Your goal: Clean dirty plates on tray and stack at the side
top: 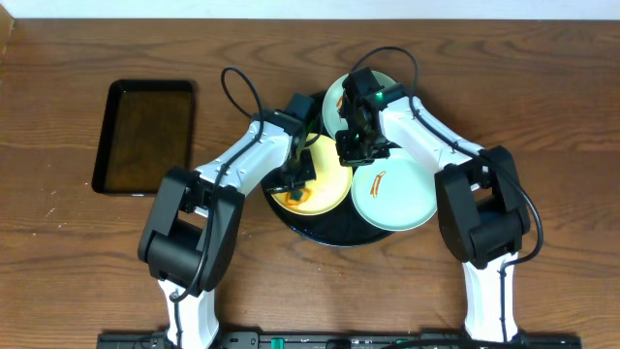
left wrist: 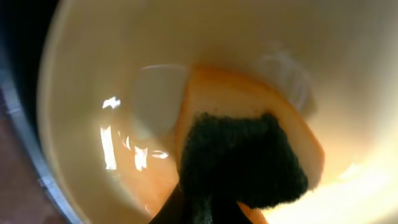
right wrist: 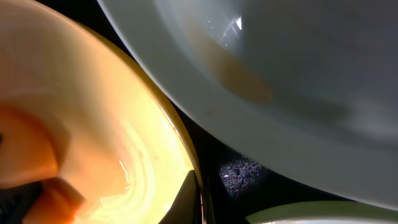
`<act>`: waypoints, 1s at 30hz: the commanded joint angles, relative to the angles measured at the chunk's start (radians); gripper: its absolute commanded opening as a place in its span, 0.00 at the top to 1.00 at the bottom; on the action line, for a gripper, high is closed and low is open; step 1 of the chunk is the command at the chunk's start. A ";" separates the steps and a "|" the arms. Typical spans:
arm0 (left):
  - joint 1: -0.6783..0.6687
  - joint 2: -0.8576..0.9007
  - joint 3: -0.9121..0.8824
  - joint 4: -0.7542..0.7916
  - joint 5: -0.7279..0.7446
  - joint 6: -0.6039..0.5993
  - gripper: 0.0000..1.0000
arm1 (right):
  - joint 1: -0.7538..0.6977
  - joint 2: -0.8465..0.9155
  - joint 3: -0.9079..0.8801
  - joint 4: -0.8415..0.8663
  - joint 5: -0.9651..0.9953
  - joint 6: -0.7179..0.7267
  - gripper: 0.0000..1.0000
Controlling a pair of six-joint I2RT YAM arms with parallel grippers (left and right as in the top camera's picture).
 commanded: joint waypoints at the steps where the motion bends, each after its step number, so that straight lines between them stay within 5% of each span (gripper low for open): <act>1: 0.003 0.032 -0.015 -0.050 -0.154 0.002 0.93 | 0.005 0.004 0.016 0.004 0.012 0.011 0.99; 13: 0.003 0.032 0.054 -0.070 -0.670 0.002 0.93 | 0.005 0.004 0.016 0.003 0.011 0.011 0.99; 21: 0.005 -0.074 0.106 -0.079 -0.610 0.002 0.93 | 0.005 0.004 0.017 0.014 0.000 0.011 0.99; 30: 0.098 -0.402 0.105 -0.092 -0.169 0.061 0.93 | 0.005 -0.008 0.102 -0.012 -0.124 -0.037 0.99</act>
